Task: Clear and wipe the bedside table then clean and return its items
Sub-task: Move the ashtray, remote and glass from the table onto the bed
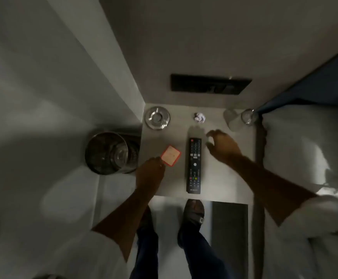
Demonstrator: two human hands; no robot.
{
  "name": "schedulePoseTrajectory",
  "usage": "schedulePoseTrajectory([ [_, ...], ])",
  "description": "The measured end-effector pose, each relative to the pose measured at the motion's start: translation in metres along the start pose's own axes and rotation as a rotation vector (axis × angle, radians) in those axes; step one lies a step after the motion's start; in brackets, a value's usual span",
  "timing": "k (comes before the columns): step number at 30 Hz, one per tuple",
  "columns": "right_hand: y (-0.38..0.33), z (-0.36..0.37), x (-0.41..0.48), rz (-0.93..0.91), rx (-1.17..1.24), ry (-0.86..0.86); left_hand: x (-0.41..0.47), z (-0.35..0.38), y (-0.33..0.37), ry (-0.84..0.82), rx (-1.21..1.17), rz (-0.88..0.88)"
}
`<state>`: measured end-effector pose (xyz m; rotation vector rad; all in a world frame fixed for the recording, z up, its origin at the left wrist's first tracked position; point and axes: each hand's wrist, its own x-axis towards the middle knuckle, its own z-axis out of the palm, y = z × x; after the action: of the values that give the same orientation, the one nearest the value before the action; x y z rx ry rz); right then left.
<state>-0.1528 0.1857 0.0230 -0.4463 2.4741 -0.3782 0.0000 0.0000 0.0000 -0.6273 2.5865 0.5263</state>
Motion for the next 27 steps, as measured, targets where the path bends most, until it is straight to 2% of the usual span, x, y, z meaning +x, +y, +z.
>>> schedulePoseTrajectory([
  [5, -0.001, 0.018, 0.073, -0.086, -0.100, 0.120, 0.042, 0.049, -0.003, 0.016, -0.036, 0.056],
  [7, -0.004, 0.026, 0.092, -0.091, -0.110, 0.113, 0.052, 0.068, -0.005, 0.023, -0.014, 0.093],
  [10, -0.010, 0.032, 0.115, -0.048, -0.164, 0.052, 0.061, 0.084, -0.014, 0.121, 0.076, 0.154],
  [14, -0.030, 0.049, 0.121, -0.031, -0.229, 0.033, 0.067, 0.088, -0.034, 0.213, 0.155, 0.140],
  [16, -0.043, 0.058, 0.115, -0.074, -0.309, 0.025, 0.071, 0.085, -0.046, 0.277, 0.060, 0.099],
  [21, -0.066, 0.083, 0.093, -0.162, -0.350, 0.041, 0.068, 0.068, -0.075, 0.255, -0.250, -0.152],
  [27, -0.091, 0.119, 0.070, -0.225, -0.383, 0.106, 0.053, 0.064, -0.106, 0.322, -0.452, -0.263],
])
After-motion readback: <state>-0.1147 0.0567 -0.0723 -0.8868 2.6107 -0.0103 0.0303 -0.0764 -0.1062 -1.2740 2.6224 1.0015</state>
